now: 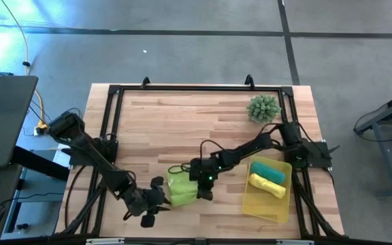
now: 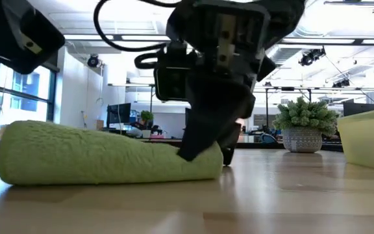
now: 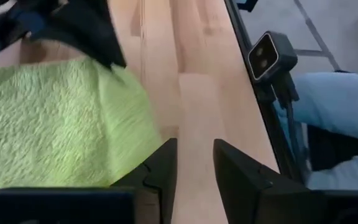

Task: Roll microfiber towels into tight, uniform cylinder then place into a basket
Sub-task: Roll the green microfiber cloth

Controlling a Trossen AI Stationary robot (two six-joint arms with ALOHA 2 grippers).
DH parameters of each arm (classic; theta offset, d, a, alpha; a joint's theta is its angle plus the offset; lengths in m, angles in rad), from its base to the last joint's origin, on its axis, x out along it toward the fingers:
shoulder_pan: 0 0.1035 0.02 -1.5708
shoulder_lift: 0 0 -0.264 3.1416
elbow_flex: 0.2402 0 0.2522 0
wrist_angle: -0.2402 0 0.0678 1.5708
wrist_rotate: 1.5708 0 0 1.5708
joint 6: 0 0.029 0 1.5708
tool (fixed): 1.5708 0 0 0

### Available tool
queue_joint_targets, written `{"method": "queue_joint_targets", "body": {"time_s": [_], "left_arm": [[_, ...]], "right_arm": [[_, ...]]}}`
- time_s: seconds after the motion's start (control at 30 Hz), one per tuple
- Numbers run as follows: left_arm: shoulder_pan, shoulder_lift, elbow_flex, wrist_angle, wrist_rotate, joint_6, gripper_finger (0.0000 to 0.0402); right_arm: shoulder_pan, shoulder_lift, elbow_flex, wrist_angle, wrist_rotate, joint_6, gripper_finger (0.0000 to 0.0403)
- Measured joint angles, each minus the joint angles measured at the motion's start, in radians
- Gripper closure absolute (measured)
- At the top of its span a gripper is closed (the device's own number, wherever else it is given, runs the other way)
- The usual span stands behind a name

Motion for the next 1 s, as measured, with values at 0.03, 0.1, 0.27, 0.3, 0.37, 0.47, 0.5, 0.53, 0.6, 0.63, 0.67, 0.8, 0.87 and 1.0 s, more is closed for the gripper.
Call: {"method": "queue_joint_targets", "body": {"time_s": [0.03, 0.1, 0.27, 0.3, 0.37, 0.47, 0.5, 0.53, 0.6, 0.63, 0.67, 0.8, 0.87, 1.0], "left_arm": [[-0.003, 0.017, 0.000, 0.026, -0.010, 0.020, 0.0305], [-0.003, 0.056, 0.000, 0.079, -0.026, 0.056, 0.0299], [0.002, 0.165, 0.001, 0.207, -0.034, 0.162, 0.0274], [0.003, 0.183, 0.001, 0.210, -0.044, 0.175, 0.0268], [0.008, 0.210, 0.001, 0.209, -0.077, 0.179, 0.0255], [0.015, 0.231, 0.001, 0.194, -0.129, 0.170, 0.0239], [0.015, 0.238, 0.001, 0.198, -0.144, 0.172, 0.0235], [0.015, 0.242, 0.002, 0.196, -0.158, 0.179, 0.0231], [0.015, 0.243, 0.001, 0.185, -0.184, 0.197, 0.0225], [0.014, 0.243, 0.002, 0.185, -0.191, 0.207, 0.0223], [0.014, 0.242, 0.002, 0.179, -0.192, 0.211, 0.0221], [0.015, 0.242, 0.002, 0.124, -0.190, 0.197, 0.0218], [0.016, 0.242, 0.002, 0.069, -0.189, 0.162, 0.0217], [0.031, 0.242, 0.003, 0.016, -0.148, 0.080, 0.0217]], "right_arm": [[-0.007, 0.000, 0.000, 0.004, -0.019, 0.032, 0.0402], [-0.021, 0.000, 0.000, 0.007, -0.035, 0.085, 0.0403], [-0.039, 0.000, 0.001, 0.000, -0.037, 0.117, 0.0403], [-0.039, 0.000, 0.001, 0.001, -0.036, 0.117, 0.0403], [-0.038, -0.001, 0.001, 0.000, -0.034, 0.117, 0.0403], [-0.038, -0.001, 0.001, 0.000, -0.030, 0.117, 0.0403], [-0.037, -0.001, 0.001, 0.000, -0.029, 0.117, 0.0403], [-0.036, -0.001, 0.001, 0.000, -0.028, 0.117, 0.0403], [-0.034, -0.001, 0.002, 0.000, -0.024, 0.117, 0.0403], [-0.034, -0.001, 0.002, 0.000, -0.024, 0.116, 0.0403], [-0.034, -0.001, 0.002, 0.000, -0.024, 0.116, 0.0403], [-0.034, -0.001, 0.002, 0.000, -0.024, 0.112, 0.0403], [-0.034, -0.001, 0.002, 0.000, -0.024, 0.112, 0.0403], [-0.034, -0.001, 0.002, 0.002, -0.021, 0.111, 0.0403]]}}
